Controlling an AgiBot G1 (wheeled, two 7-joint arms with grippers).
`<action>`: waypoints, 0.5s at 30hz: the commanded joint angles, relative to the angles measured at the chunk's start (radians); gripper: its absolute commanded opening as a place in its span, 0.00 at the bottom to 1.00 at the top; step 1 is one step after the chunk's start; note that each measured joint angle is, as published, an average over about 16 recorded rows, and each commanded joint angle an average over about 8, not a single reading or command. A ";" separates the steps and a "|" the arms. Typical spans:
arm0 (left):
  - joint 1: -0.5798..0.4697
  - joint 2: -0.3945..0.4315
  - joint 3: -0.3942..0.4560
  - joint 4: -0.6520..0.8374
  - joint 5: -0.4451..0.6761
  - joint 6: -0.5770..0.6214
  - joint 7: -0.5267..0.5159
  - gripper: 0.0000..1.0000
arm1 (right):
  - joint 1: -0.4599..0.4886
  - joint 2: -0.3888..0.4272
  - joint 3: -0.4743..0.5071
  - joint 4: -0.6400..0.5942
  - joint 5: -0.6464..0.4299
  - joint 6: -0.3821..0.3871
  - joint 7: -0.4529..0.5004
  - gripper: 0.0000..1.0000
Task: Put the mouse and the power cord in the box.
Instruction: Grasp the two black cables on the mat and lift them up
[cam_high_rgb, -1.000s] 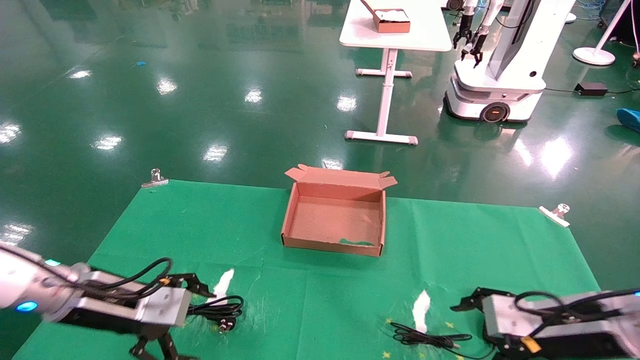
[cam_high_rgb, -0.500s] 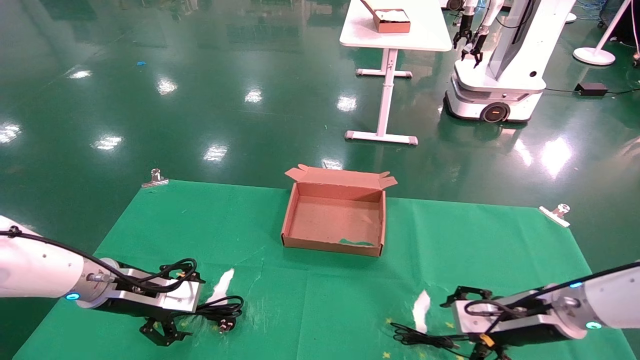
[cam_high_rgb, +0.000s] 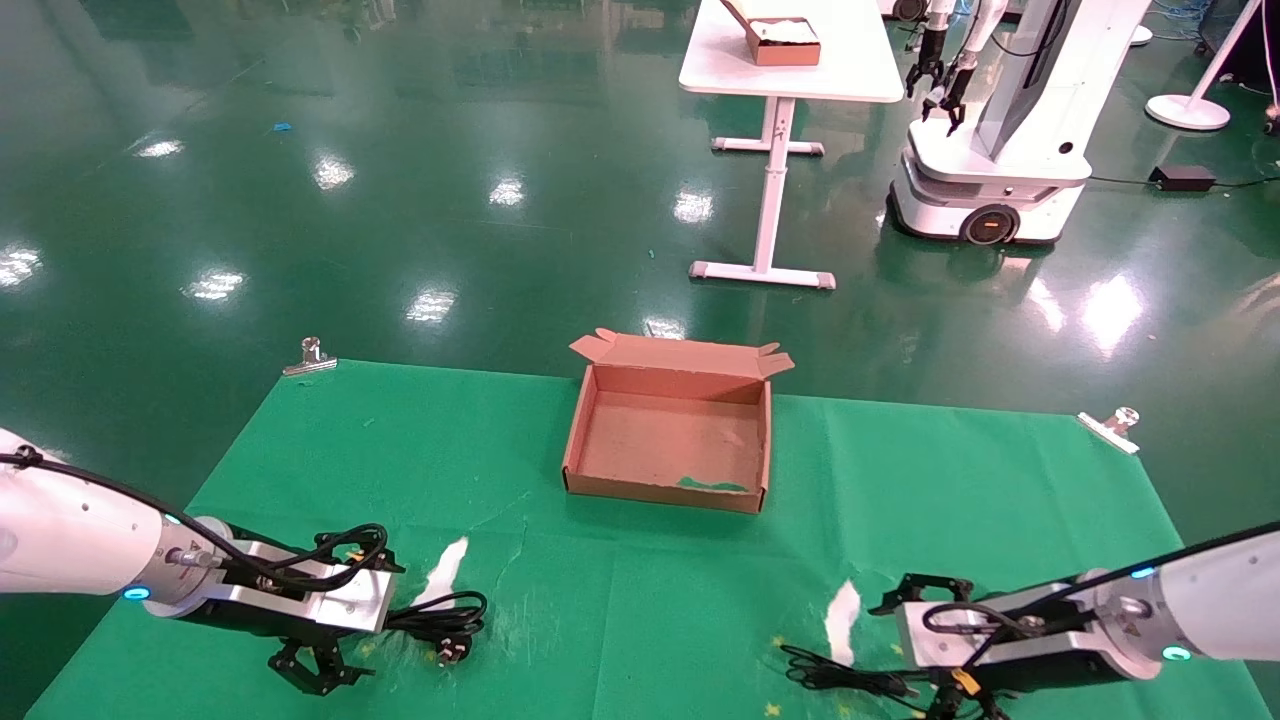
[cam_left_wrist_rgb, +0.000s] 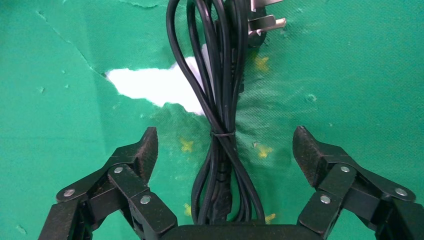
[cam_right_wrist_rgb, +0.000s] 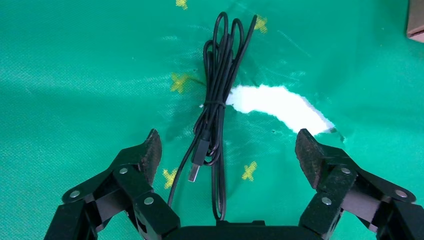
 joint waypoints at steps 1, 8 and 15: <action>-0.002 0.001 0.001 0.004 0.002 0.002 0.003 0.00 | 0.002 -0.002 0.000 -0.006 0.000 0.001 -0.002 0.00; 0.001 -0.002 -0.001 -0.005 -0.002 0.002 -0.003 0.00 | -0.001 0.002 0.000 0.006 0.002 -0.002 0.002 0.00; 0.004 -0.004 -0.003 -0.010 -0.005 0.000 -0.007 0.00 | -0.004 0.005 0.001 0.013 0.003 -0.003 0.004 0.00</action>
